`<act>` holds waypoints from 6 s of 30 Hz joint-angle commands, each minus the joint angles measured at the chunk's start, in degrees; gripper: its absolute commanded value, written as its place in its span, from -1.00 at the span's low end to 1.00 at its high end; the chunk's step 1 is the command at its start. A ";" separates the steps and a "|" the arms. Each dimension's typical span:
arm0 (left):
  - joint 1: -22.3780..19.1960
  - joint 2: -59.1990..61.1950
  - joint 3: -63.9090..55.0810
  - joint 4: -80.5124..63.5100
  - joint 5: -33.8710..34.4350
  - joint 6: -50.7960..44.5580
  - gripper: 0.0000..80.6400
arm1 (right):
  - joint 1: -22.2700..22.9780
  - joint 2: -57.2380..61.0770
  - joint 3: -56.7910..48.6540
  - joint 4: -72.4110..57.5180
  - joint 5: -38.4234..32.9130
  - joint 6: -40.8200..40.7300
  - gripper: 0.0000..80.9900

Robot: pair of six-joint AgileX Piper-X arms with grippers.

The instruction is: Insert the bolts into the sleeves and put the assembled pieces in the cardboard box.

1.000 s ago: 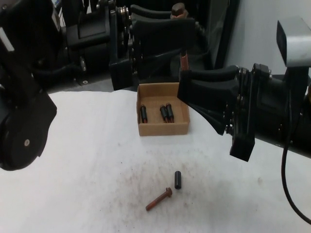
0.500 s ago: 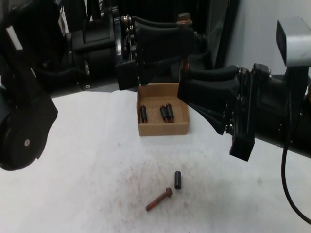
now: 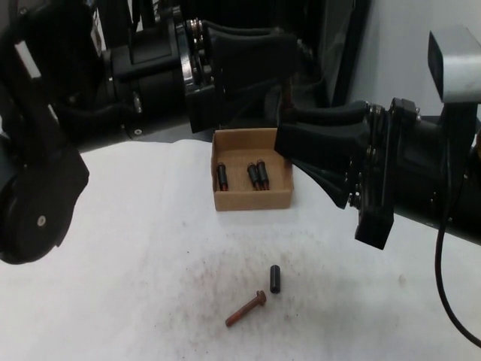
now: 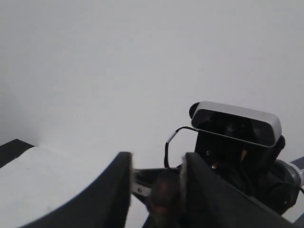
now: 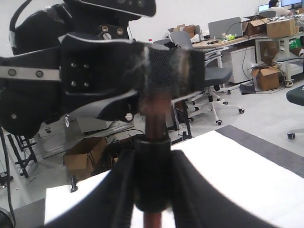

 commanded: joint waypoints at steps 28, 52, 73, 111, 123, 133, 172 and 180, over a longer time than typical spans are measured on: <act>2.51 -7.30 -1.37 34.66 -47.50 23.09 -0.34 | -2.46 3.85 -12.05 24.49 18.29 1.29 -0.98; 2.51 -7.27 -0.92 48.31 -48.94 24.43 -1.00 | -8.65 65.37 -80.20 70.94 23.35 -0.10 -0.98; 2.51 -7.27 -0.92 48.31 -48.94 25.38 -1.00 | -10.76 64.26 -81.36 75.23 21.86 -1.46 -0.58; -11.69 26.03 -16.91 71.51 -33.47 36.59 -0.97 | -21.15 -9.78 -16.41 85.19 12.94 -9.83 -0.99; -11.82 38.58 -28.28 77.77 -41.05 36.79 -0.17 | -21.39 -11.18 -15.84 85.06 8.63 -9.06 -0.99; -11.82 41.54 -30.16 76.56 -42.84 36.77 -0.17 | -21.39 -11.18 -15.84 85.06 8.30 -9.06 -0.99; -10.25 36.45 -30.16 78.57 -60.82 36.89 -0.99 | -21.27 -10.43 -15.84 82.36 10.86 -9.06 -0.99; -2.50 17.70 -28.85 77.80 -58.86 34.16 -0.99 | -18.03 -1.23 -15.84 75.07 11.92 -6.85 -0.99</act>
